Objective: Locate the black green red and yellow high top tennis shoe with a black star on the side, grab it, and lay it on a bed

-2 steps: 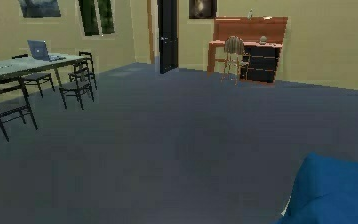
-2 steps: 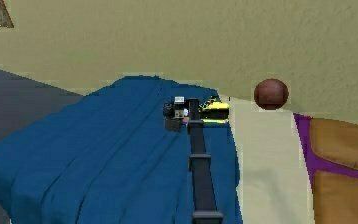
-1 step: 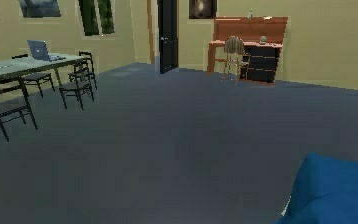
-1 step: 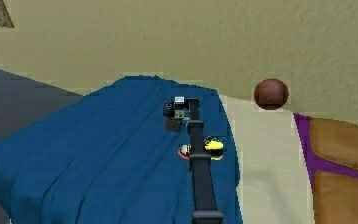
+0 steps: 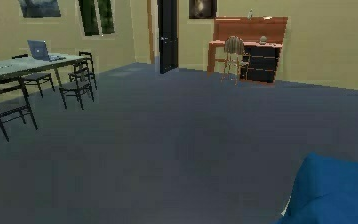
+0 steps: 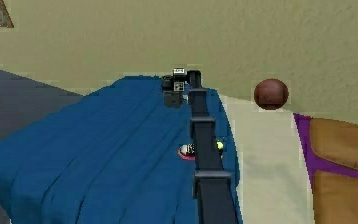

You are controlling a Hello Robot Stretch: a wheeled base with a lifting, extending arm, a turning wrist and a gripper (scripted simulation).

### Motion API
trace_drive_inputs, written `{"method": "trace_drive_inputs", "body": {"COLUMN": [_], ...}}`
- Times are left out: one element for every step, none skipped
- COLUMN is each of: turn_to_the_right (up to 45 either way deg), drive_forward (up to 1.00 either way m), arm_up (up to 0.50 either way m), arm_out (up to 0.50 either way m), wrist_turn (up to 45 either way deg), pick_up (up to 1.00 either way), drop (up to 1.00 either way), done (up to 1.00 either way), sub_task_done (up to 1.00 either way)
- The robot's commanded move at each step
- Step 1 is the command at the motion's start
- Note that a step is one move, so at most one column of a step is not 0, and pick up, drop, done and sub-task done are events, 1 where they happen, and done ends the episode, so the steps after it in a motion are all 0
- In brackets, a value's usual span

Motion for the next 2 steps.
{"method": "trace_drive_inputs", "body": {"turn_to_the_right": [0.0,0.0], "drive_forward": [0.0,0.0], "arm_up": [0.0,0.0], "arm_out": [-0.08,0.0], "wrist_turn": [0.0,0.0], "pick_up": [0.0,0.0], "drop": [0.0,0.0], "done": [0.0,1.0], "sub_task_done": [0.0,0.0]}}
